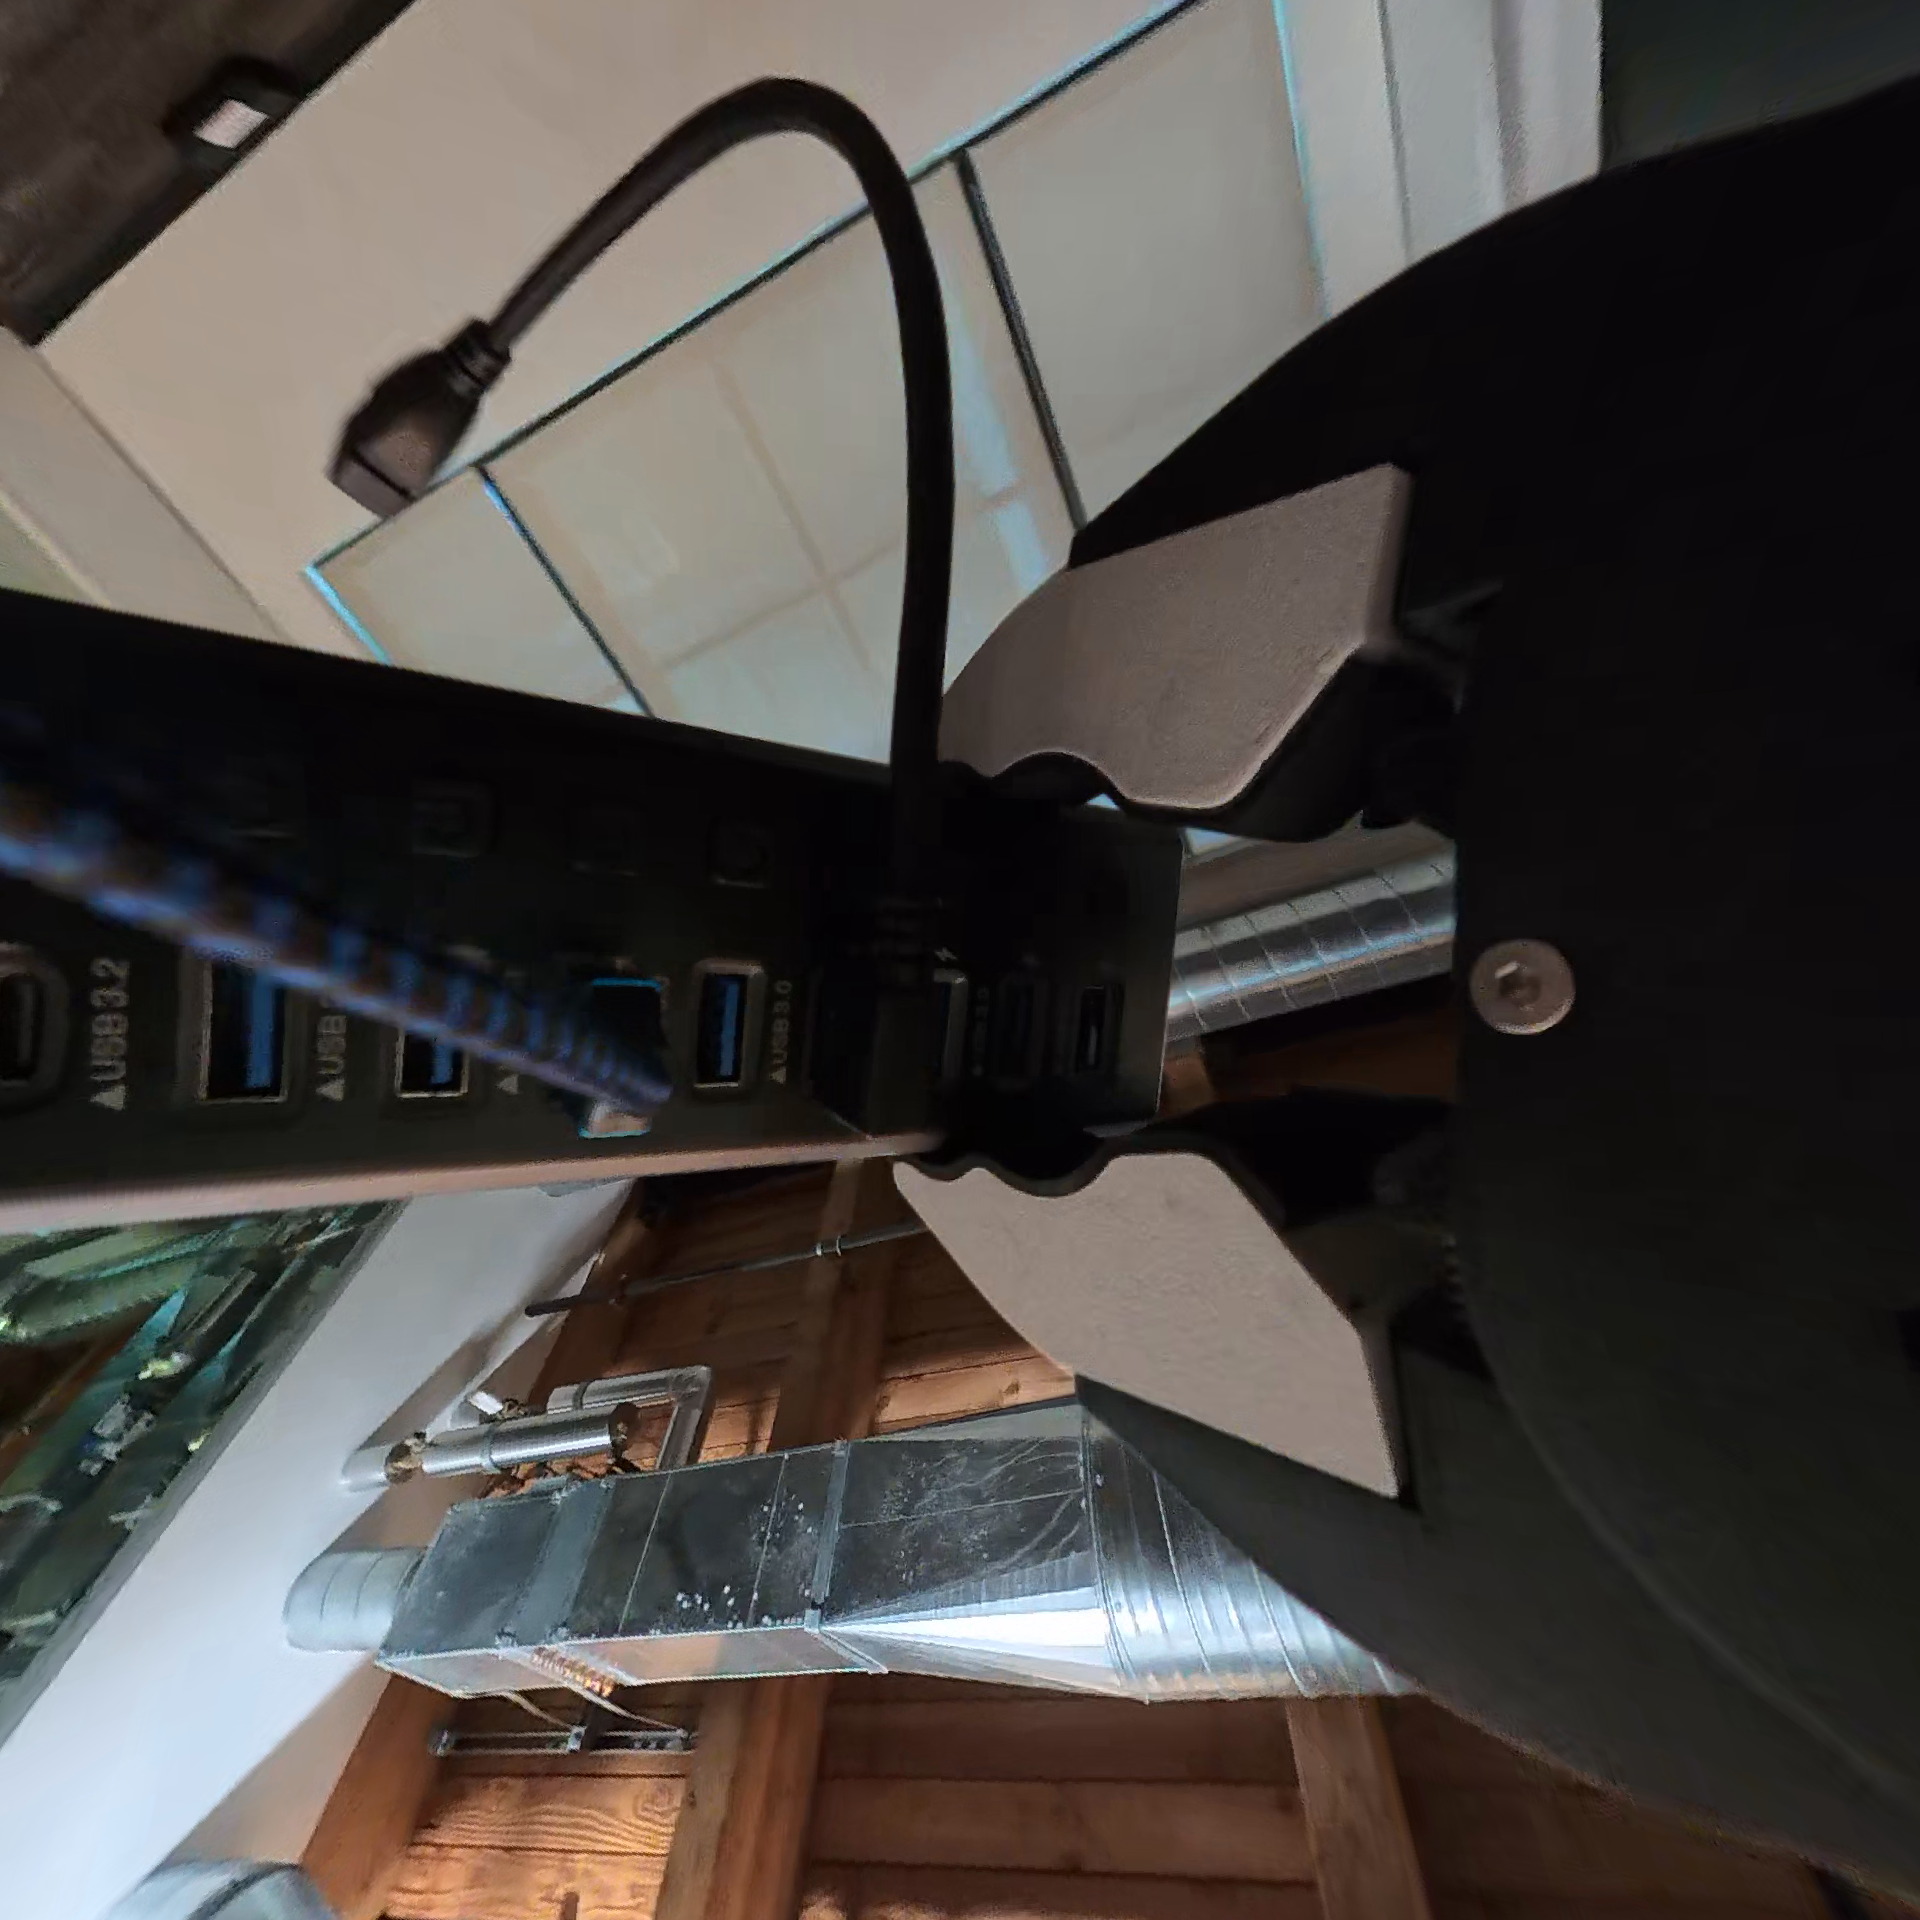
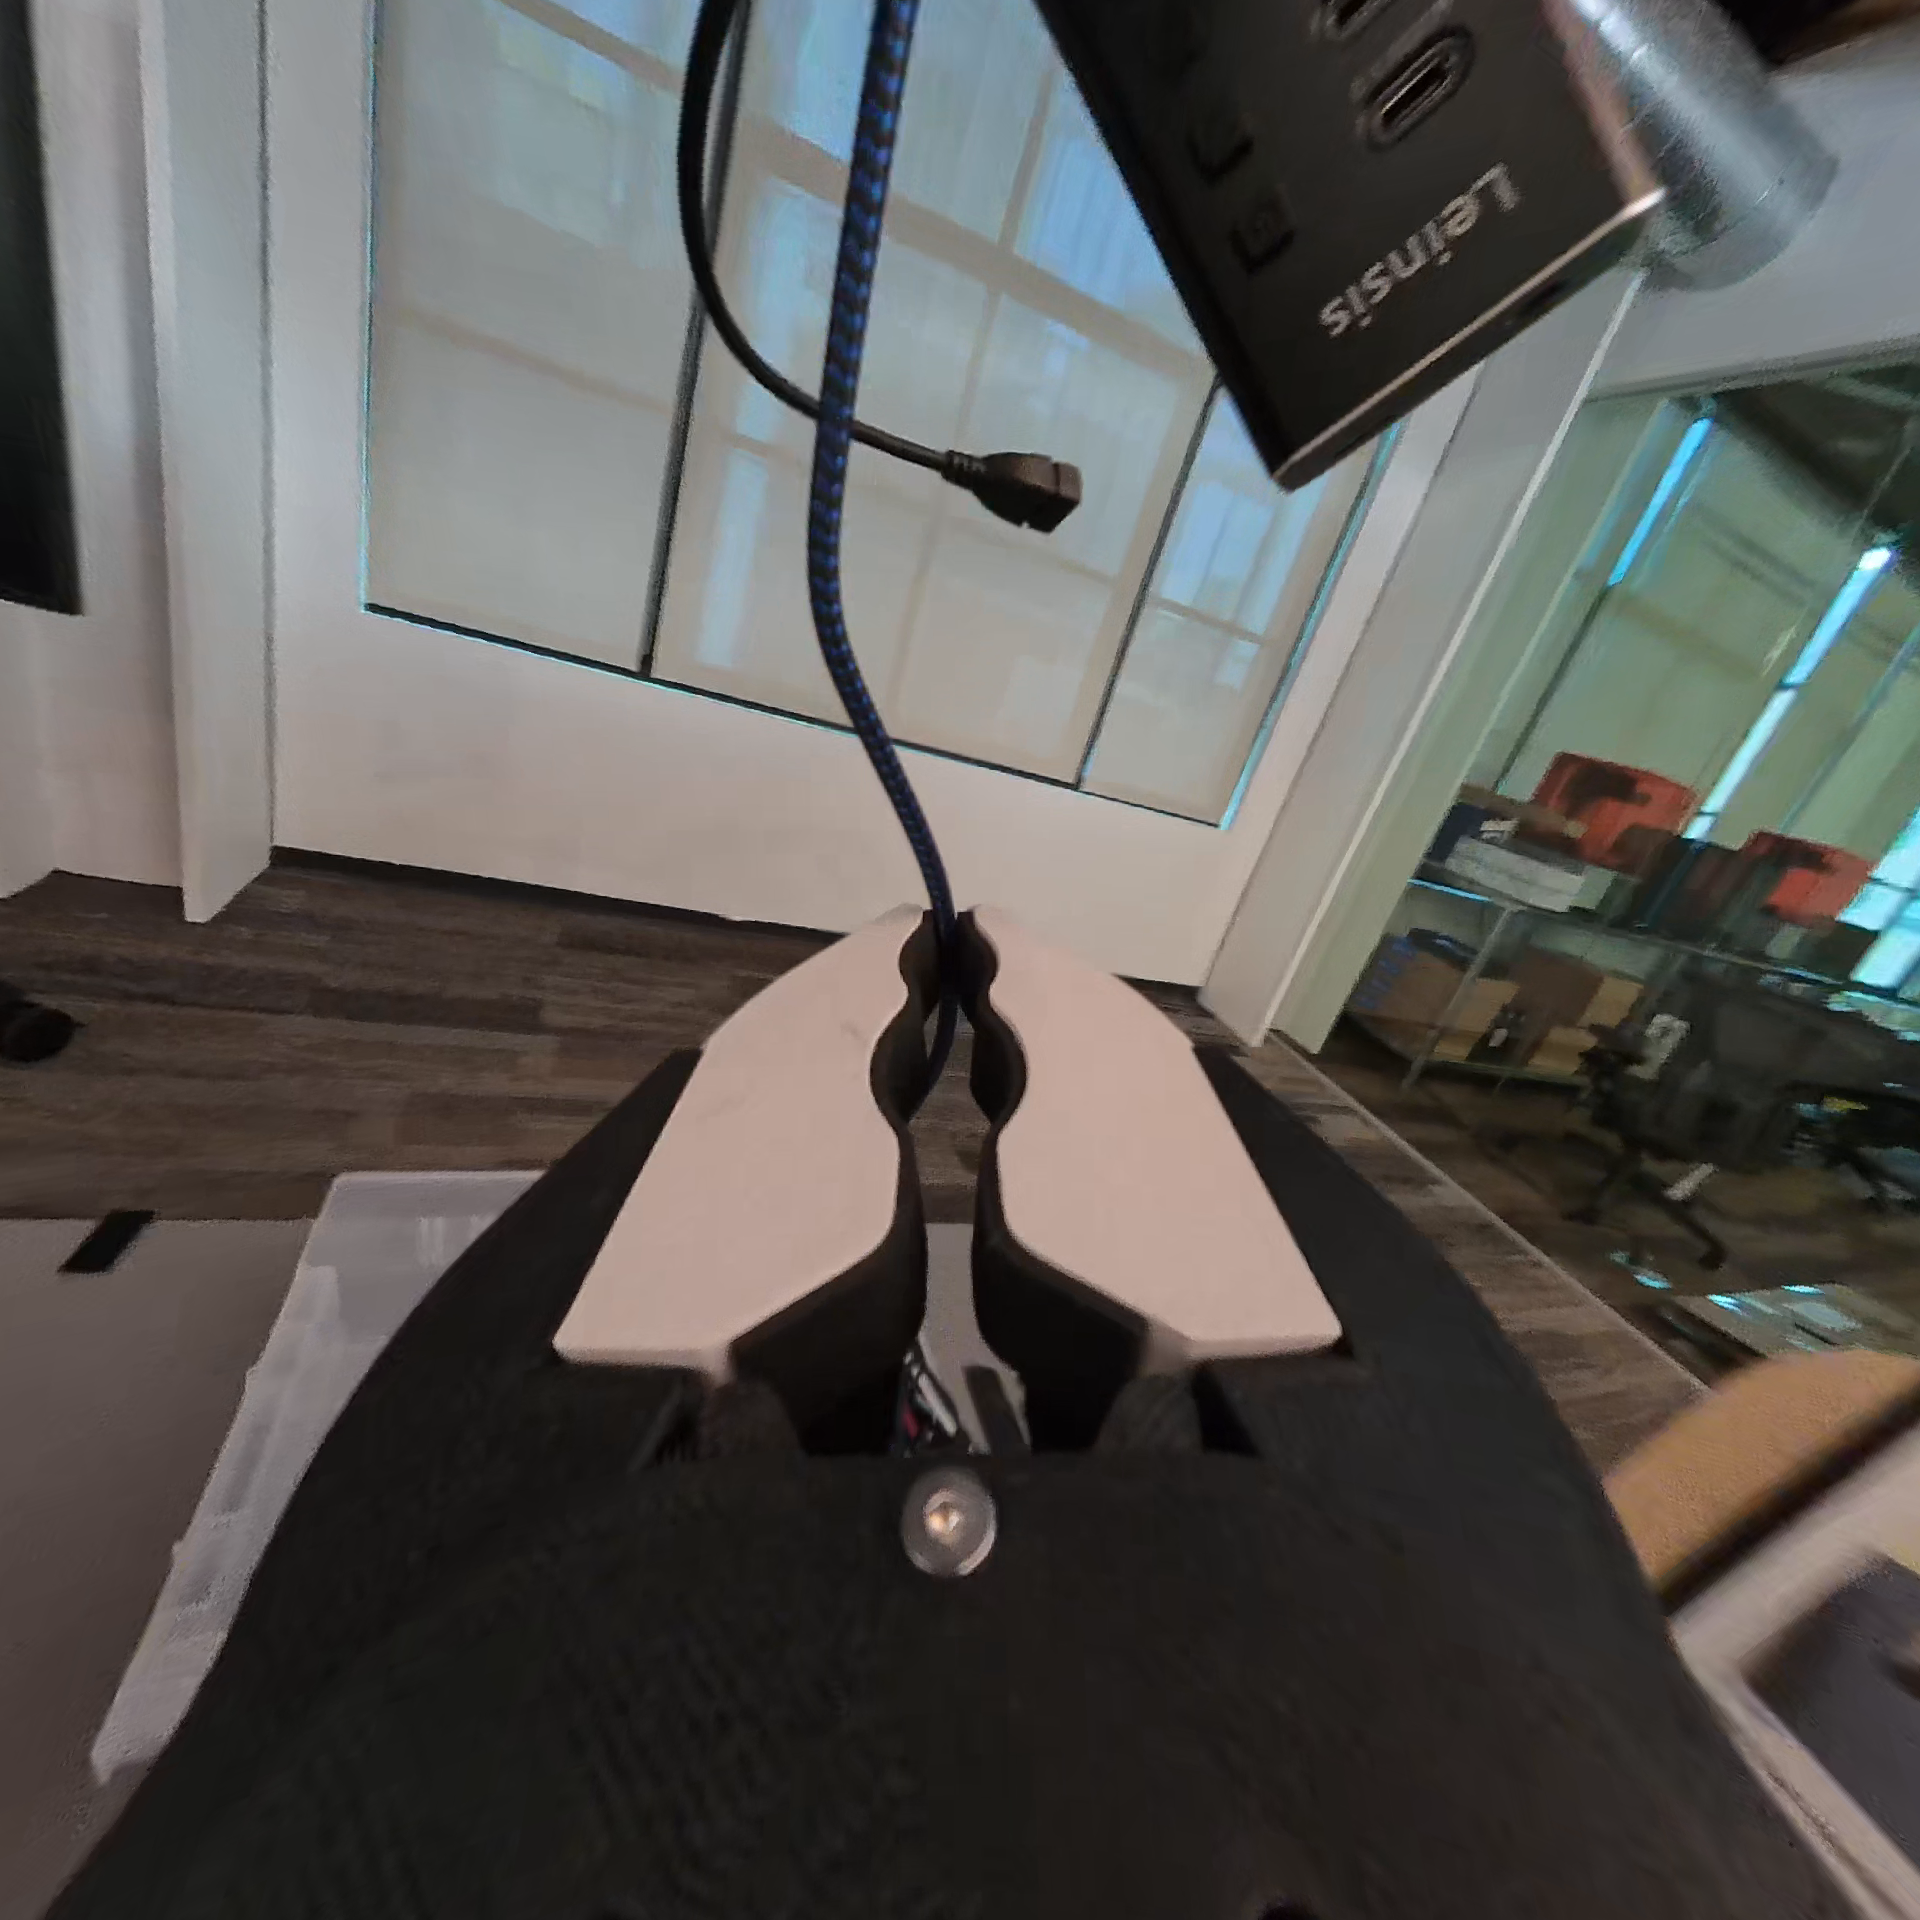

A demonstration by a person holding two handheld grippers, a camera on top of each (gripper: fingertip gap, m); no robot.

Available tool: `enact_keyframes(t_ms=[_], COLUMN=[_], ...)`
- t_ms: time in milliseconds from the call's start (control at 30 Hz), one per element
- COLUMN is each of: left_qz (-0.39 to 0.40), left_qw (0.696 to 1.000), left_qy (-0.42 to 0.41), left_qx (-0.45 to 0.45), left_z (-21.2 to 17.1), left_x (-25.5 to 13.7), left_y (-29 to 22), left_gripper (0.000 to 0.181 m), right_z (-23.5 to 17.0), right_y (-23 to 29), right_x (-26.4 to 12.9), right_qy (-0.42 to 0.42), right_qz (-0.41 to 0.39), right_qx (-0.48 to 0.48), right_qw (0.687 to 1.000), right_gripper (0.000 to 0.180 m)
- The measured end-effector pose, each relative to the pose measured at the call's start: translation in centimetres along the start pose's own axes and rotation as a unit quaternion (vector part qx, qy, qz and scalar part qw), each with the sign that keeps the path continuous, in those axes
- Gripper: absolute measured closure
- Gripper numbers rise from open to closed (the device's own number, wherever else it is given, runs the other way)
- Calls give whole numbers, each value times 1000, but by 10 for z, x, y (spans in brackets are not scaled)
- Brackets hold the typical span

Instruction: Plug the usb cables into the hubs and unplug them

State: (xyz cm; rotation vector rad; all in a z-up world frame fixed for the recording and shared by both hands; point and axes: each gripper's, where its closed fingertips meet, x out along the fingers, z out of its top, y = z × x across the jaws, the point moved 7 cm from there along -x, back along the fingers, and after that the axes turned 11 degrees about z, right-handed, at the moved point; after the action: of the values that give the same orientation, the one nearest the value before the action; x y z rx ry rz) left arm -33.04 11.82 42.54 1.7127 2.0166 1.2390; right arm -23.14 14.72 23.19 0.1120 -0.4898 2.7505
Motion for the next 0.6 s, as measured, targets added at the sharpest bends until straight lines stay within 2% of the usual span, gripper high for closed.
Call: enact_keyframes(t_ms=[67, 167, 400, 500, 533, 600], left_qz=[12, 39, 88, 88, 89, 95], left_qw=[999, 995, 955, 931, 925, 916], left_qy=[-28, -87, -270, -340, -354, -377], left_qx=[-22, -39, -84, -101, -103, -99], left_z=[11, 49, 175, 221, 233, 255], left_x=[-15, -46, -134, -171, -181, -196], left_y=[8, 12, -5, -21, -27, -39], left_gripper=[121, 121, 120, 121, 121, 121], right_z=[8, -1, -69, -100, -108, -117], right_y=[3, 14, 74, 112, 125, 146], right_x=[-30, -81, -201, -238, -249, -272], right_qy=[22, 81, 192, 235, 236, 216], right_qz=[-13, -21, -1, 49, 76, 126], right_qx=[-15, -11, 76, 130, 149, 166], right_qw=[1000, 996, 979, 962, 957, 954], right_gripper=[178, 178, 178, 176, 171, 143])
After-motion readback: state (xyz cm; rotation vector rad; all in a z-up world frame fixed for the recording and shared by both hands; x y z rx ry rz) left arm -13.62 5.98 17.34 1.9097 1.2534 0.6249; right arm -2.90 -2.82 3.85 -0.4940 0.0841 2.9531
